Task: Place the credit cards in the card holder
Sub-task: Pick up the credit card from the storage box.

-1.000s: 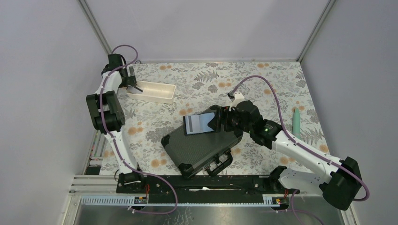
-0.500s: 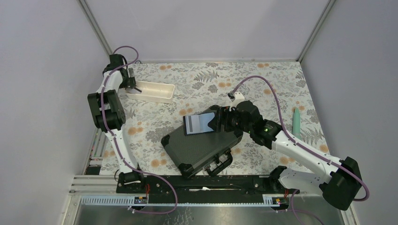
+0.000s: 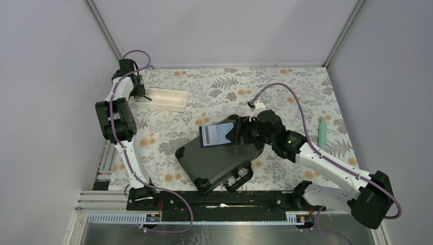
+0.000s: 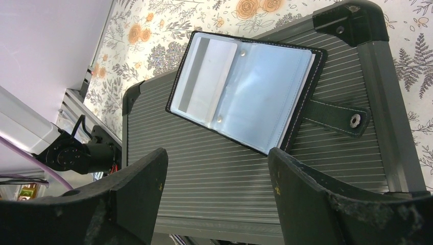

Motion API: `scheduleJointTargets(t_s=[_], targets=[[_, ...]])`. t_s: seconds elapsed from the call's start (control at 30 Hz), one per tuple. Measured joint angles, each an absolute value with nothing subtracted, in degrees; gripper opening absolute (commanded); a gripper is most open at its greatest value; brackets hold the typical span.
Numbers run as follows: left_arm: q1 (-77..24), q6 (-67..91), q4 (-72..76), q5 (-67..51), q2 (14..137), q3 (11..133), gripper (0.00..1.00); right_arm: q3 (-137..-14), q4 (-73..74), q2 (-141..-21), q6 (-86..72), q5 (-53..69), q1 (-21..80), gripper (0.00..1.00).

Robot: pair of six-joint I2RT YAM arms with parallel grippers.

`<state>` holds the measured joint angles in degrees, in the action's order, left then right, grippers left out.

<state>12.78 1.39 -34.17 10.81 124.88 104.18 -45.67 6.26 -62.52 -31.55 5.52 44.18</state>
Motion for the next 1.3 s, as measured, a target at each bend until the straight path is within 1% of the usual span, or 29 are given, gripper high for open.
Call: scheduleJointTargets(t_s=[0.17,0.23,0.3,0.4,0.5,0.67,0.83,1.1,1.2,1.3], targets=[[12.82,1.37,-34.17,11.27,124.33,104.18,0.58,-45.67,5.93,-62.52,-31.62,5.67,44.18,0.78],[12.88,1.37,-34.15,11.51,123.79,104.18,0.57,-45.67,5.8,-62.52,-31.64,5.67,44.18,0.79],[12.93,1.34,-34.15,11.73,123.13,104.18,0.53,-45.65,5.69,-62.52,-31.7,5.69,44.18,0.79],[12.93,1.32,-34.09,12.03,122.26,104.18,0.53,-45.65,5.69,-62.52,-31.81,5.69,44.18,0.79],[12.93,1.28,-33.89,12.05,121.99,104.18,0.7,-45.52,5.67,-62.52,-31.83,5.69,44.18,0.79],[12.93,1.04,-33.85,10.96,121.99,104.12,0.74,-45.3,5.67,-62.5,-31.86,5.72,44.18,0.79],[12.93,1.02,-34.04,10.11,121.99,104.12,0.75,-45.06,5.67,-62.41,-31.97,5.69,44.18,0.79],[12.93,0.71,-35.09,9.5,122.96,104.14,0.83,-45.01,5.65,-62.41,-32.03,5.72,44.18,0.79],[12.93,0.19,-35.77,9.54,124.03,104.16,0.82,-45.01,5.63,-62.41,-32.03,5.72,44.18,0.79],[12.93,-0.16,-36.62,9.72,125.21,104.16,0.73,-45.01,5.63,-62.41,-32.05,5.72,44.18,0.79]])
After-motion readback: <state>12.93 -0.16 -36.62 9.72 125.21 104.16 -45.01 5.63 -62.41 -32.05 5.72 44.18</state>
